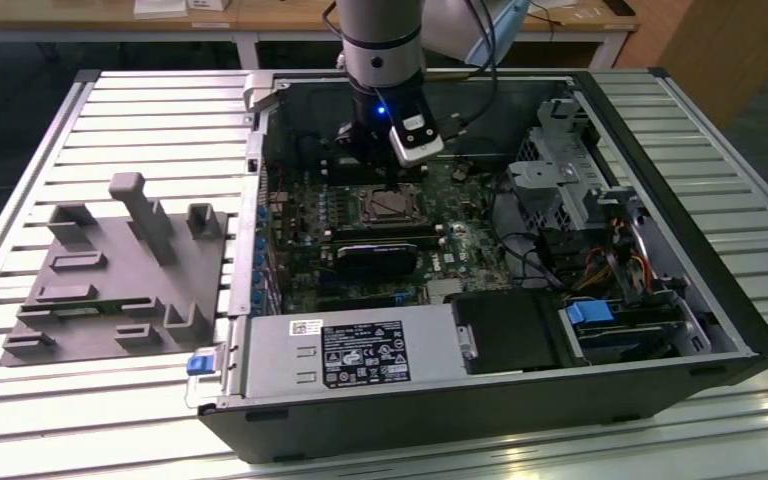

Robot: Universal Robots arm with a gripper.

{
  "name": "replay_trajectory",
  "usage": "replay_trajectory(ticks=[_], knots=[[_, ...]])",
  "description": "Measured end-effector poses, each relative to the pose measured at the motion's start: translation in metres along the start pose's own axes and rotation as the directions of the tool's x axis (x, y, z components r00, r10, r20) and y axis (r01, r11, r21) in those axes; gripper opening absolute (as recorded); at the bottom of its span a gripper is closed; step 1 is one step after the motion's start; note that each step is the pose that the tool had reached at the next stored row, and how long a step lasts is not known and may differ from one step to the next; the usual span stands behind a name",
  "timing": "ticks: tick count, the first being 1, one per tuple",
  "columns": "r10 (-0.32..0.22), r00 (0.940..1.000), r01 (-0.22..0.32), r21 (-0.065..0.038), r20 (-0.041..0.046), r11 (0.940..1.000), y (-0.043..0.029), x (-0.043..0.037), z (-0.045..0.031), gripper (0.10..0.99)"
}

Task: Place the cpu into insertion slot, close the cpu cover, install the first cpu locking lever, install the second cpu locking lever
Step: 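Install the second cpu locking lever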

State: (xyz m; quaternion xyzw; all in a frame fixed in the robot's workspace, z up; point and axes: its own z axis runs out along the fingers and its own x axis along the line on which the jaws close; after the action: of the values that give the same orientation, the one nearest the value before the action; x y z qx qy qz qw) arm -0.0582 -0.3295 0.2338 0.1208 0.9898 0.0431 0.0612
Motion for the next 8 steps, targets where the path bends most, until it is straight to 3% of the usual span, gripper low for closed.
replay_trajectory(ticks=[8], knots=[[0.001, 1.0000, -0.001, -0.005, -0.0011, 1.0000, 0.0000, 0.0000, 0.0000, 0.102]])
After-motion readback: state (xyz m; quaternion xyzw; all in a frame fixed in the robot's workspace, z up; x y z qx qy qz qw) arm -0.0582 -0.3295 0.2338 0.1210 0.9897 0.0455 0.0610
